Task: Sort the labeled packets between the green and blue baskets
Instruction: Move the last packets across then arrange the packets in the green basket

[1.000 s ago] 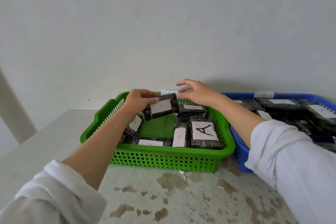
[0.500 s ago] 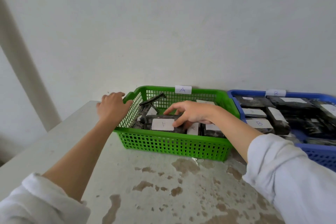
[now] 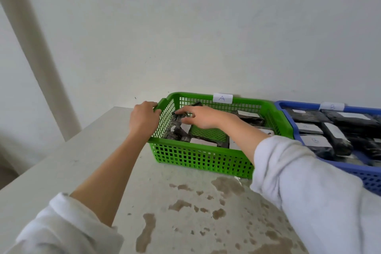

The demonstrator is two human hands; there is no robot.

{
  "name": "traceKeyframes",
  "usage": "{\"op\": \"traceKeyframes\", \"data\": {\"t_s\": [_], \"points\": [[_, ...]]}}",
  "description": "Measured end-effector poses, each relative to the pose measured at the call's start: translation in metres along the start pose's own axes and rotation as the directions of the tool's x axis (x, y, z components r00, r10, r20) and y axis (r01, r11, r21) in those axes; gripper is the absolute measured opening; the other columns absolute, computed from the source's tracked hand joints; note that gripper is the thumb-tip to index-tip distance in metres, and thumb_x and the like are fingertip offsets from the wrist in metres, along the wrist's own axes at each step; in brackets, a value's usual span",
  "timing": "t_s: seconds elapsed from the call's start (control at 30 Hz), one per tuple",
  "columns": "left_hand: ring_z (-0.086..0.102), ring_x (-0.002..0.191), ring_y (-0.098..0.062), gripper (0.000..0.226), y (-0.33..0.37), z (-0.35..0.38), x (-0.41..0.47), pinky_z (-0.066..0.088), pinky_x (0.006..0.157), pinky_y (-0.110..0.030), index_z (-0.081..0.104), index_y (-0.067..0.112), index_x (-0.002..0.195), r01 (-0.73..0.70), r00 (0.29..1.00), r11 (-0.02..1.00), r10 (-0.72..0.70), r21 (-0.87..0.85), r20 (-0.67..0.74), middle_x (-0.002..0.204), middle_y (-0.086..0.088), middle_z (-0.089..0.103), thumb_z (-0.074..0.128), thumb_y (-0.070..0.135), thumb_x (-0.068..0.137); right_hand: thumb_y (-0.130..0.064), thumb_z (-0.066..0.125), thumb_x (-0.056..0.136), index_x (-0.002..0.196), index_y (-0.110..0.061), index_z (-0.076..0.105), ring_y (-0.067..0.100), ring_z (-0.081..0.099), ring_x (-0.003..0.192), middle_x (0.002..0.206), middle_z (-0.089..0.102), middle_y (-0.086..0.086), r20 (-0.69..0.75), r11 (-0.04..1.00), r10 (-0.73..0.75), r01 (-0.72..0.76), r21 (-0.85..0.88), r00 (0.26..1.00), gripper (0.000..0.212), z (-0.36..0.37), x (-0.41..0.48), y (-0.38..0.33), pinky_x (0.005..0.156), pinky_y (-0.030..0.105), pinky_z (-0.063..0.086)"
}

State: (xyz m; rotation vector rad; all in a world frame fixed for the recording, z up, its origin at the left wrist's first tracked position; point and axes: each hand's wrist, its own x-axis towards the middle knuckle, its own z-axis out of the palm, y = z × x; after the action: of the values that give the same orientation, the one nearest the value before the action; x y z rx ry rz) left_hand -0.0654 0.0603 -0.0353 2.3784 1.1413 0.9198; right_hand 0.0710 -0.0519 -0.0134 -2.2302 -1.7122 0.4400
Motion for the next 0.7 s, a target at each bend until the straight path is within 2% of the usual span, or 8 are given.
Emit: {"op": "traceKeyframes", "data": {"t_s": [0.07,0.13,0.2,0.3,0.37,0.43,0.57,0.7], "points": [[0.061,0.082,-0.032,0.030,-0.001,0.000,0.000,0.045,0.068,-0.032,0.064,0.013,0.118,-0.001,1.000,1.000,0.002,0.005,-0.019,0.094,-0.015,0.068,0.051,0.020,0.091,-0.046,0.033,0.098,0.141,-0.027,0.037,0.027,0.049,0.120,0.144,0.043,0.006,0.074,0.996,0.049,-0.044,-0.075,0.996,0.047,0.009,0.015,-0.006,0.091,0.035,0.039],[0.057,0.076,-0.028,0.028,-0.001,0.001,-0.001,0.041,0.063,-0.030,0.065,0.014,0.114,-0.004,0.999,1.000,0.005,0.025,-0.036,0.090,-0.012,0.068,0.051,0.020,0.090,-0.048,0.031,0.098,0.131,-0.019,0.045,0.022,0.056,0.095,0.119,0.057,0.009,0.084,0.992,0.119,-0.115,-0.053,0.989,0.046,0.018,0.023,-0.009,0.076,0.033,0.045],[0.054,0.073,-0.026,0.026,0.000,0.001,-0.002,0.040,0.062,-0.030,0.066,0.014,0.110,-0.004,0.999,0.999,0.005,0.034,-0.033,0.088,-0.011,0.067,0.051,0.020,0.089,-0.042,0.040,0.097,0.106,-0.014,0.052,0.014,0.051,0.072,0.086,0.056,0.002,0.014,0.986,0.163,-0.162,-0.044,0.987,0.033,0.020,0.027,-0.010,0.062,0.027,0.041],[0.056,0.087,-0.028,0.027,0.003,-0.002,-0.004,0.044,0.069,-0.035,0.064,0.012,0.112,-0.037,0.999,0.996,0.039,0.083,-0.022,0.102,-0.011,0.065,0.052,0.021,0.089,-0.021,0.063,0.087,0.091,-0.006,0.056,0.018,0.052,0.070,0.074,0.055,0.005,-0.058,0.949,0.266,-0.272,-0.162,0.962,0.017,0.013,0.027,-0.006,0.063,0.027,0.041],[0.049,0.111,-0.028,0.035,0.006,-0.002,-0.003,0.041,0.088,-0.042,0.058,0.016,0.122,-0.121,0.991,0.971,0.131,0.204,-0.035,0.119,-0.007,0.058,0.055,0.025,0.089,-0.006,0.067,0.080,0.088,-0.004,0.056,0.023,0.054,0.077,0.078,0.056,0.011,-0.097,0.927,0.330,-0.342,-0.154,0.939,0.014,0.007,0.025,0.002,0.067,0.029,0.042],[0.044,0.119,-0.025,0.037,0.013,-0.001,0.003,0.036,0.096,-0.042,0.056,0.019,0.124,-0.253,0.964,0.920,0.266,0.301,-0.004,0.124,-0.003,0.055,0.055,0.028,0.089,0.001,0.060,0.080,0.093,-0.002,0.057,0.022,0.054,0.083,0.092,0.061,0.017,-0.144,0.931,0.355,-0.364,-0.040,0.924,0.014,-0.001,0.019,0.013,0.070,0.032,0.046],[0.054,0.111,-0.023,0.036,0.041,0.016,0.030,0.045,0.094,-0.039,0.062,0.013,0.117,-0.375,0.917,0.908,0.333,0.188,0.221,0.119,-0.005,0.063,0.062,0.031,0.086,-0.002,0.055,0.086,0.133,0.000,0.035,0.027,0.056,0.095,0.112,0.057,0.017,-0.256,0.913,0.408,-0.385,0.137,0.876,0.051,-0.025,0.000,0.037,0.074,0.036,0.048],[0.058,0.110,-0.027,0.046,0.063,0.047,0.058,0.048,0.092,-0.039,0.060,0.009,0.120,-0.420,0.866,0.871,0.301,0.255,0.400,0.120,-0.009,0.062,0.068,0.035,0.082,-0.003,0.057,0.082,0.116,-0.001,0.053,0.028,0.057,0.094,0.112,0.060,0.016,-0.358,0.901,0.433,-0.400,0.165,0.827,0.034,-0.053,-0.015,0.066,0.068,0.028,0.046]]}}
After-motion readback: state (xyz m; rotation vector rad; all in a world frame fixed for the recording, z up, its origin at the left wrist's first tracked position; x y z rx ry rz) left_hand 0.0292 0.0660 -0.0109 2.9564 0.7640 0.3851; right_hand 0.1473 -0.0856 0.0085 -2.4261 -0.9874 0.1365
